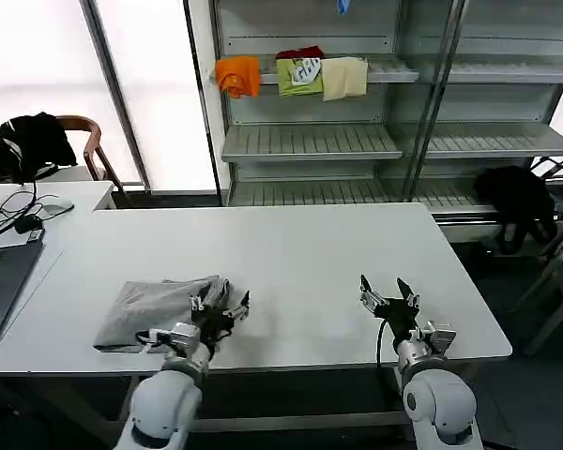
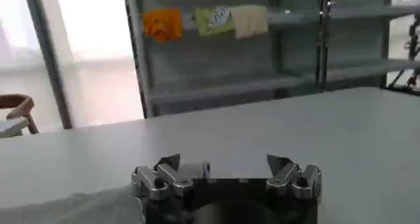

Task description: Fold and organize the clothes.

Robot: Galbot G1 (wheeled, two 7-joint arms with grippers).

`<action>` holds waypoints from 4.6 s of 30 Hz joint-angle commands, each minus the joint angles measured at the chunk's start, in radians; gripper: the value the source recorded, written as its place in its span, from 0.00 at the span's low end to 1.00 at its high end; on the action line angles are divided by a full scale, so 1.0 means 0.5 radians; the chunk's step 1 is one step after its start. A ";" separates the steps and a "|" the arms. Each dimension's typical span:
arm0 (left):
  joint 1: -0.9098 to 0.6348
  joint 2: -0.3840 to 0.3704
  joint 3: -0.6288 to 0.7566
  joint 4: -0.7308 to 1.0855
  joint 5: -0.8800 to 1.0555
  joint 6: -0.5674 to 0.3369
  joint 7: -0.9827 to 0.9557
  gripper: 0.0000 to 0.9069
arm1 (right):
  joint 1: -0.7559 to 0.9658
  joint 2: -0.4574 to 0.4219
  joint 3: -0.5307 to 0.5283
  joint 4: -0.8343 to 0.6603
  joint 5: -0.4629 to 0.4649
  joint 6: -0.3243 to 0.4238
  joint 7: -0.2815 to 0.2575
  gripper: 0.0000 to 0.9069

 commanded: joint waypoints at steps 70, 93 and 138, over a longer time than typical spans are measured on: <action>0.188 0.316 -0.799 0.455 -0.629 -0.153 0.269 0.00 | -0.069 0.028 -0.011 0.087 -0.062 -0.055 0.078 1.00; -0.118 1.169 -1.450 0.487 0.458 -0.343 0.699 0.01 | -0.044 0.031 -0.040 0.035 -0.022 -0.035 0.078 1.00; -0.287 0.160 0.676 0.358 0.501 -0.484 0.174 1.00 | -0.129 0.020 0.030 0.107 -0.039 -0.028 0.078 1.00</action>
